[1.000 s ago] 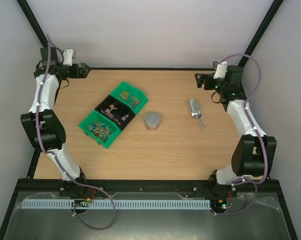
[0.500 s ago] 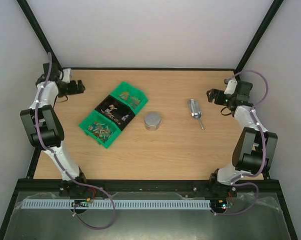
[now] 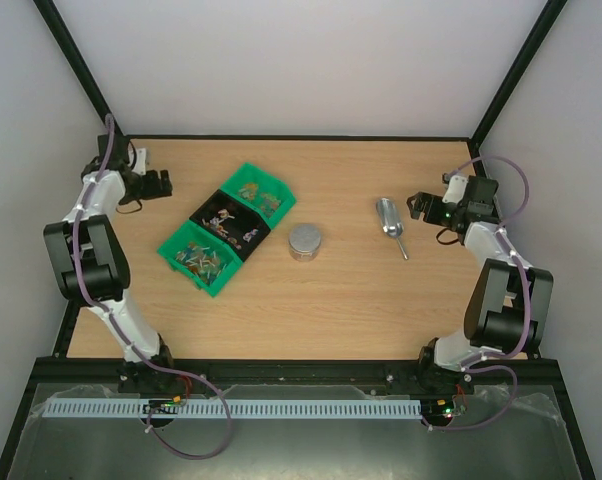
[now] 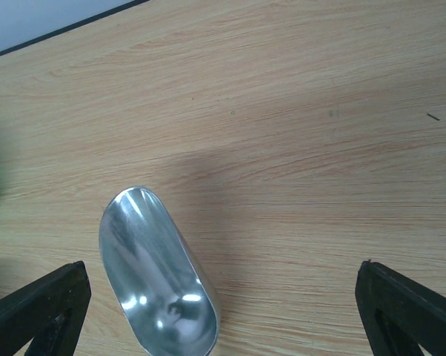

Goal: Pack the candies

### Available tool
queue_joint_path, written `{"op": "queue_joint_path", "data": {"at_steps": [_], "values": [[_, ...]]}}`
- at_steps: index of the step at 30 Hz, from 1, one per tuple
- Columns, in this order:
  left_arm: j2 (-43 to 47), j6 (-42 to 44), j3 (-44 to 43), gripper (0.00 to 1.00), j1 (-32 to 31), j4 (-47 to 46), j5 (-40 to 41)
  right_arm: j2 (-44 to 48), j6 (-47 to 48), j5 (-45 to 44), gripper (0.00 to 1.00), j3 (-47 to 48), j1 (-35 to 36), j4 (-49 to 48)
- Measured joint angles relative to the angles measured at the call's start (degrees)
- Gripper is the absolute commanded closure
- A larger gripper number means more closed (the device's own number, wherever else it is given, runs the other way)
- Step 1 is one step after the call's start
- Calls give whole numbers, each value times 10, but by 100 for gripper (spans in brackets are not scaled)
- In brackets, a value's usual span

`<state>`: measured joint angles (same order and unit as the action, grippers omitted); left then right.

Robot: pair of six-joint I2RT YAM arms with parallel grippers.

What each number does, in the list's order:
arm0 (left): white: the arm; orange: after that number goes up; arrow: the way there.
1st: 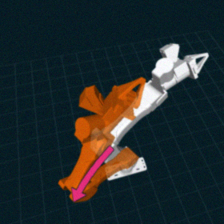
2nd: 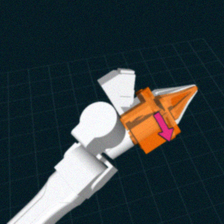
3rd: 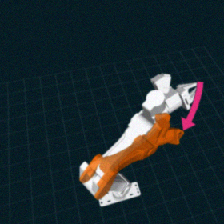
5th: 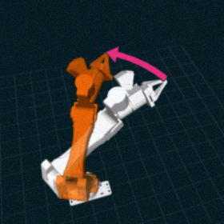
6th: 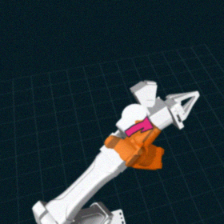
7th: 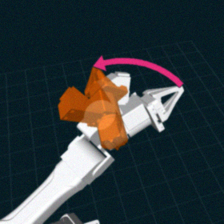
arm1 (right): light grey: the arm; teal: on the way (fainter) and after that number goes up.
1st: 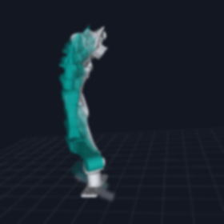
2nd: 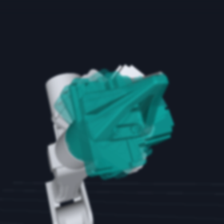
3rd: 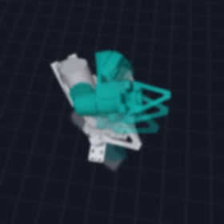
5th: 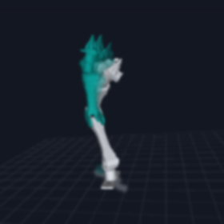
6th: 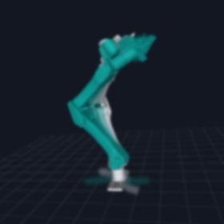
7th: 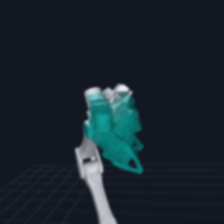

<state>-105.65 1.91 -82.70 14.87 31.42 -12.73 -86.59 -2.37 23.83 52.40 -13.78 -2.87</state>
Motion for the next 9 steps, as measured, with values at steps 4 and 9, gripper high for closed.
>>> {"op": "queue_joint_path", "data": {"at_steps": [4,9], "values": [[0,0,0,1,-29,-4,24,2,-2,2,1,0,0,-1],[0,1,-1,0,-53,-3,38,7,-3,5,2,-4,0,-5]]}}
